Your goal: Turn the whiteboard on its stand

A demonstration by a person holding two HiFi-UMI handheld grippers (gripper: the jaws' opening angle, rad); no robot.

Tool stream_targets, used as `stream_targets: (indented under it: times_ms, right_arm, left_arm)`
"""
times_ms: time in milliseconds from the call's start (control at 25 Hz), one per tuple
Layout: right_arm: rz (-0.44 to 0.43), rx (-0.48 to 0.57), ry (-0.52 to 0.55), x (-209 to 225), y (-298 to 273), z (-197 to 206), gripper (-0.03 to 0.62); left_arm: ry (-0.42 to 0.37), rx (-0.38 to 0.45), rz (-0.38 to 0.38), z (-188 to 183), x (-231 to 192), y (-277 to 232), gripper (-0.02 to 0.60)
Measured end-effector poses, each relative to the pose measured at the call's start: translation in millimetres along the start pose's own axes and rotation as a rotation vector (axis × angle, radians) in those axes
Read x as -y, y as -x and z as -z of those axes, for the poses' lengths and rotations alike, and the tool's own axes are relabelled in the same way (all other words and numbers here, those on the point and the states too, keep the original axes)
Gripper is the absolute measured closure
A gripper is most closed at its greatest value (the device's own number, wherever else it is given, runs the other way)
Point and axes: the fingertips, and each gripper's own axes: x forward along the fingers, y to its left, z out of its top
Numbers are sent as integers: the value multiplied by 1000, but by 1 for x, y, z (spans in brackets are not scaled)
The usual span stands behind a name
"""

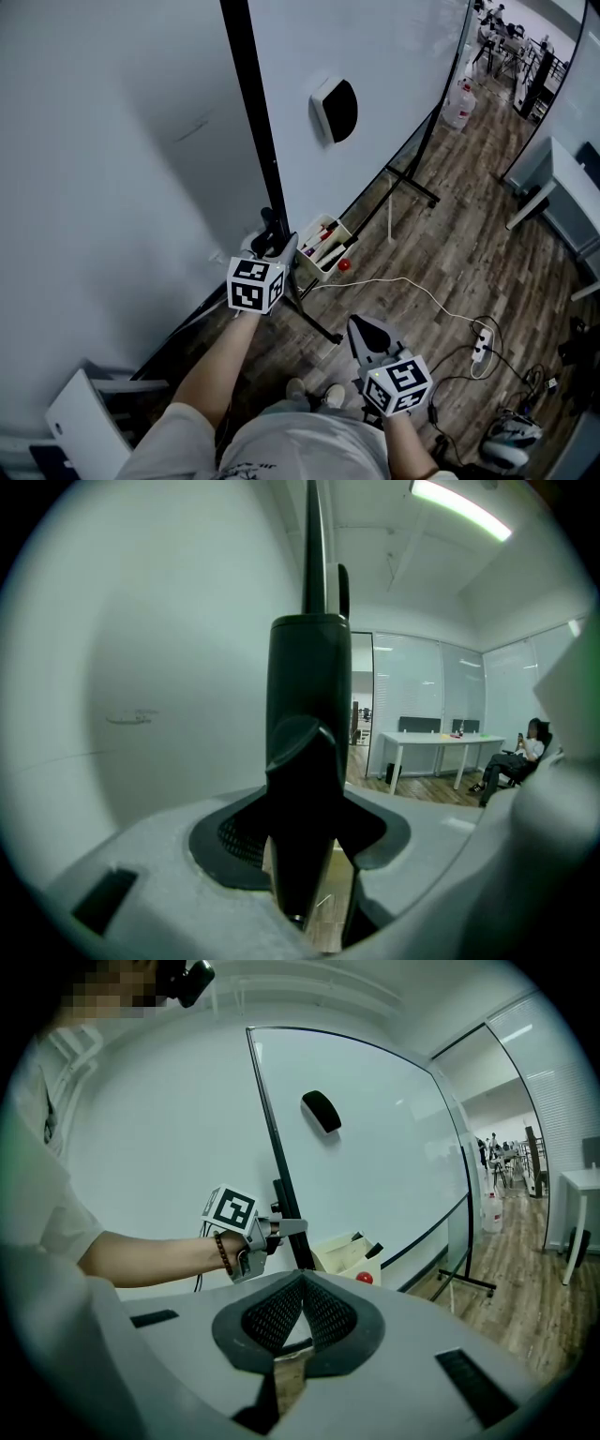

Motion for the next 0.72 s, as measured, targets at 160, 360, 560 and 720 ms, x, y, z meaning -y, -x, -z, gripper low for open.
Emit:
stream_targets:
  times_ms: [160, 360, 560, 720]
  right_arm:
    - [-6, -5, -7, 2, 2, 0, 588]
    - [-22, -9, -13, -1, 5, -1, 588]
    - [-49, -8, -11, -13, 14, -10, 588]
    - [-57, -6, -2, -24, 13, 1, 588]
  left_arm:
    - [0, -4, -3, -2, 2, 3, 390]
    - [-5, -1, -9, -2, 3, 18, 391]
    - [-12, 4, -6, -5, 4, 51, 391]
    - [-14, 11, -4, 14, -4, 84, 391]
